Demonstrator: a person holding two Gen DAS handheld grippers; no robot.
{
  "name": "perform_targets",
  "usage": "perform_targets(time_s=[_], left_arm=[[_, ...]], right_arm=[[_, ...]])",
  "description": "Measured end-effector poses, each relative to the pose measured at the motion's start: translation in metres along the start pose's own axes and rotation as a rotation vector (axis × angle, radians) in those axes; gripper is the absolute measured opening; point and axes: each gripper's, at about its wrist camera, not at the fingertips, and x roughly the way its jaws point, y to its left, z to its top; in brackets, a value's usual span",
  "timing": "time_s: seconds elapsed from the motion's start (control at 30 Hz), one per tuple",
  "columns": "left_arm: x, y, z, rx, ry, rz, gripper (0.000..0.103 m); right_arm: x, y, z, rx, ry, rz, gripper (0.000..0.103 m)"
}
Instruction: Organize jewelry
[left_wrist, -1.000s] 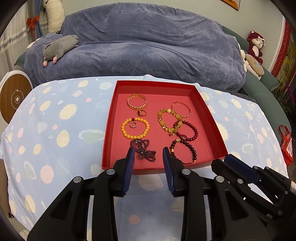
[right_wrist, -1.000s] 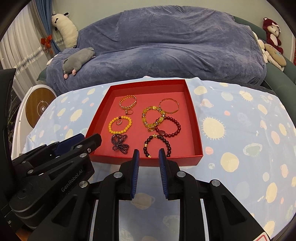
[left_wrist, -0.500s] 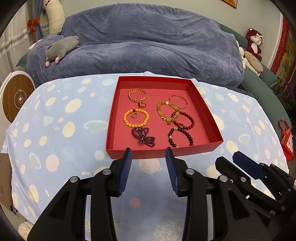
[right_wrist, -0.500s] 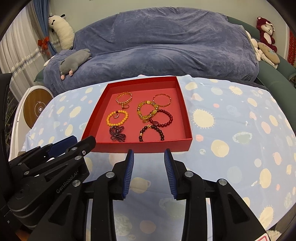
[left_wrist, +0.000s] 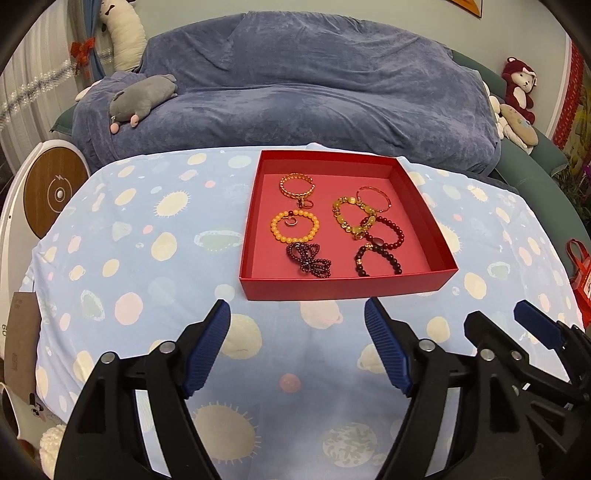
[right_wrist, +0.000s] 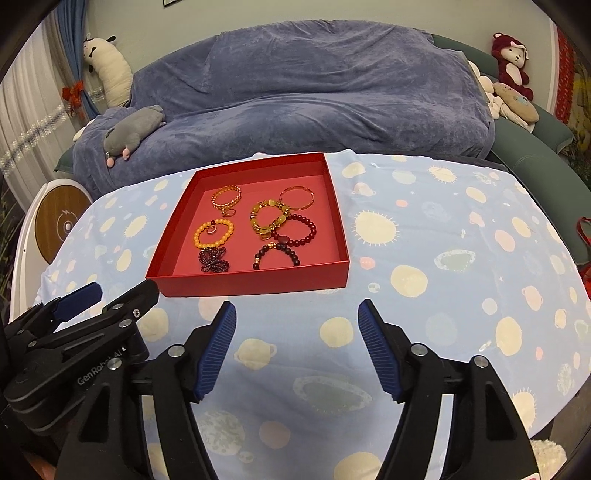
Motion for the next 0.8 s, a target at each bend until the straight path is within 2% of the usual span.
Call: perform_targets(time_s=[0.17,0.27,0.6,0.8], left_arm=[[-0.001,0.005,-0.005,-0.010,0.002,0.029,0.087],[0.000,0.010,-0.008,-0.031,0.011,0.036,0.090],[0.005,0.010,-0.013,-0.033,0.034,0.054,0.092],[0.005,0.009,-0.014,-0.032,0.029,0.066,0.092]], right_arm=[[-0.001,-0.001,-0.003,-0.012,-0.002,-0.009,0.078],[0.000,-0.001,-0.005,-0.008,0.003,-0.010,0.084],[0.005,-0.004,-0.011,0.013,0.026,-0.006,0.086],[0.003,-0.003,-0.012,0.001,0.002,-0.027,0.087]])
